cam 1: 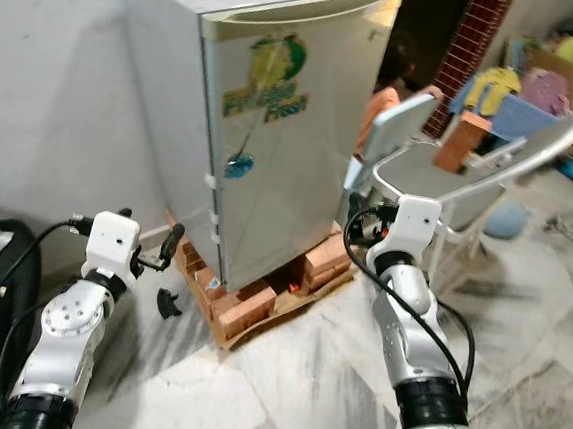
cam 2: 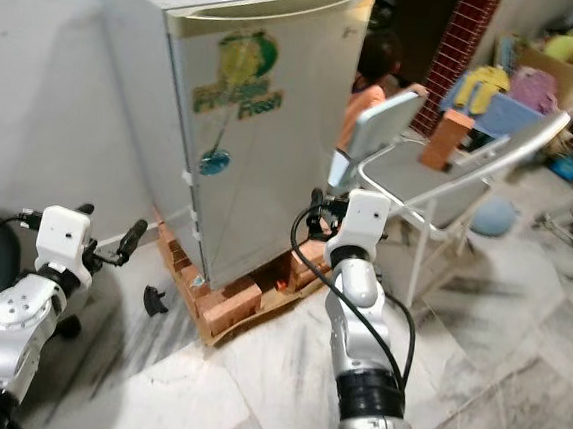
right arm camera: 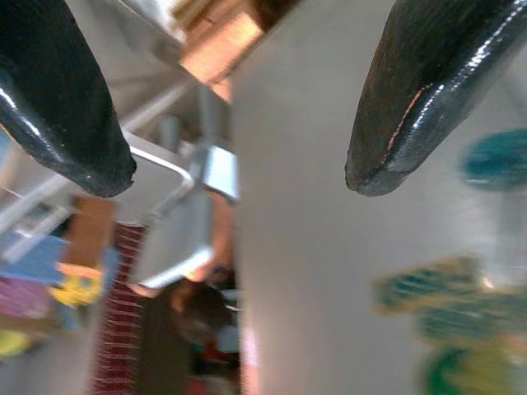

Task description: Restocking fridge

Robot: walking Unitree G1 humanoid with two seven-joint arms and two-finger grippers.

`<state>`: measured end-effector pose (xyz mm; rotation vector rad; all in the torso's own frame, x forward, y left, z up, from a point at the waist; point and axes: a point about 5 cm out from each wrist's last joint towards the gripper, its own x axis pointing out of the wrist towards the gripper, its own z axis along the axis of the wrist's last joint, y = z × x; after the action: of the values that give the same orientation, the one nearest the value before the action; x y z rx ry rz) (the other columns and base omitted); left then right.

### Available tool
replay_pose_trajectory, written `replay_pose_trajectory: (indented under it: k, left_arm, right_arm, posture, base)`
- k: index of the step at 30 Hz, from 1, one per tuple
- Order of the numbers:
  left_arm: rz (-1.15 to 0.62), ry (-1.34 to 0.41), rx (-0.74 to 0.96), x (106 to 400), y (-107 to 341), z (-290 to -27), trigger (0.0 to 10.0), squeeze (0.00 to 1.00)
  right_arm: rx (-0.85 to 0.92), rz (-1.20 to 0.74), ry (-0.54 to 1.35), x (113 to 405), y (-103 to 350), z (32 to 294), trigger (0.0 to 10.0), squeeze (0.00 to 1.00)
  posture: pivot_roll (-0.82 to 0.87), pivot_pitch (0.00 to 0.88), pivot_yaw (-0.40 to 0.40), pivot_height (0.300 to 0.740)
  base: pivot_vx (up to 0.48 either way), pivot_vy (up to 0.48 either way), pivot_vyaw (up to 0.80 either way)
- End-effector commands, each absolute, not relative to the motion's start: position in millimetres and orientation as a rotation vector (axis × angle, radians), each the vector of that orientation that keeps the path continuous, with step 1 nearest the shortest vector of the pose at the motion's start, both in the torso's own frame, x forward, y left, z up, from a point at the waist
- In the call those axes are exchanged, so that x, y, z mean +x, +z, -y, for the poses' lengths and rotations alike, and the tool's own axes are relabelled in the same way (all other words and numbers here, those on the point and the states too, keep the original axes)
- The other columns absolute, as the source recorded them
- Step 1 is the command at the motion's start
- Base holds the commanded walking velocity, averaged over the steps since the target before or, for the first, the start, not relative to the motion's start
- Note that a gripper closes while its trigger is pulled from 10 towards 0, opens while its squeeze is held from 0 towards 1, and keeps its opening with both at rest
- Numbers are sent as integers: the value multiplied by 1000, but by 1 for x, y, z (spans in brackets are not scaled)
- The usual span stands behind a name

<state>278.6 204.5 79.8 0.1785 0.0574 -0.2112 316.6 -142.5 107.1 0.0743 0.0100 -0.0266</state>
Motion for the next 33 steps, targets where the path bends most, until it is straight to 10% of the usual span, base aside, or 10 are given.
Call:
replay_pose_trajectory:
  k: [1,33]
  left_arm:
    - [-65,-195,201,276,79,-213,10000,0]
    - [-120,-82,84,232,67,-230,10000,0]
  right_arm:
    - [62,6,-5,317,111,139,10000,0]
    - [-66,-110,35,262,93,176,10000,0]
  posture:
    - [115,0,8,740]
    - [105,0,-52,740]
  base:
    - [304,371,0]
    - [61,172,-82]
